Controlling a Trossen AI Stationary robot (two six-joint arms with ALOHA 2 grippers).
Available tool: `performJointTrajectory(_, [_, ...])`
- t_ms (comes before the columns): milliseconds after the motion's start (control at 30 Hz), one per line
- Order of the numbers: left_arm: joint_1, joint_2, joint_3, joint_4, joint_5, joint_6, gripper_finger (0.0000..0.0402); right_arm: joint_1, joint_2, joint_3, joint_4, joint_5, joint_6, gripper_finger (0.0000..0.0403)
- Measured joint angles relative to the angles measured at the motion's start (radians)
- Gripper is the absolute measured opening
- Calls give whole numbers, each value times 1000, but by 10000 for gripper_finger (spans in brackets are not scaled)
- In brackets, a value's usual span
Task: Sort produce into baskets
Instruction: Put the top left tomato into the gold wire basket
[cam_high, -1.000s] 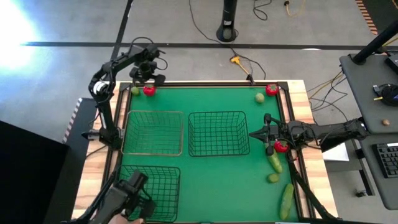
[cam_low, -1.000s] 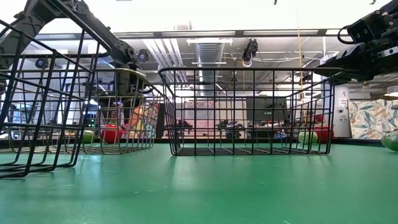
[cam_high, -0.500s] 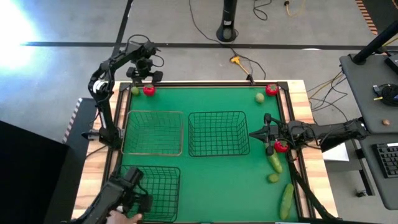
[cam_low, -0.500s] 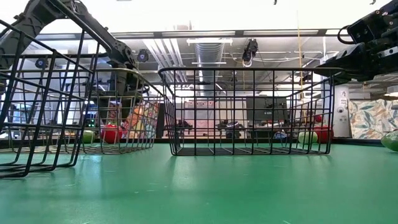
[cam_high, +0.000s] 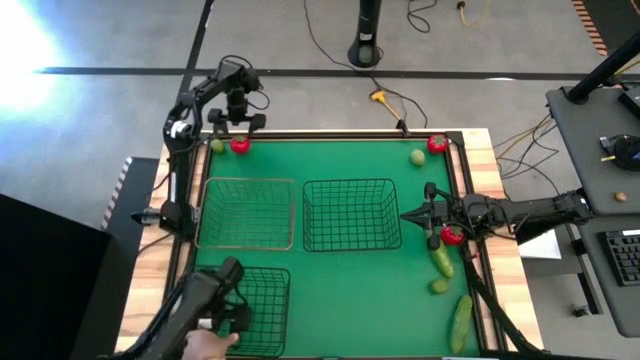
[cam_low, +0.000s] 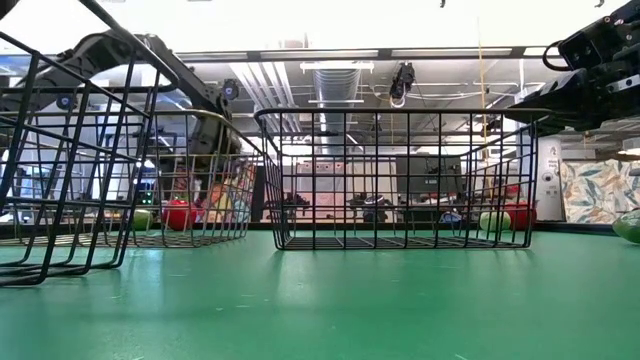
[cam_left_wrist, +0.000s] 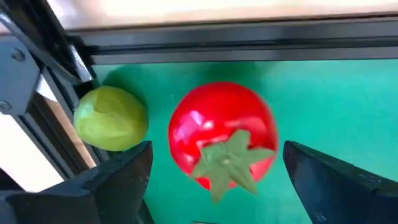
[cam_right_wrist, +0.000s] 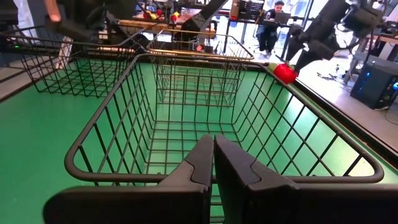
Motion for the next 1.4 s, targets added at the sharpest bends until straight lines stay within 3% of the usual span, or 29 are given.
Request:
performJointTrajectory(167, [-21,11,-34,-14,-50,-15,343,0,0,0,0,0,0,9])
performJointTrajectory(1033, [-66,4,-90,61,-27,-14,342,0,0,0,0,0,0,9])
performJointTrajectory(1400, [-67,2,-96,75,-101,27,312,0,0,0,0,0,0,9])
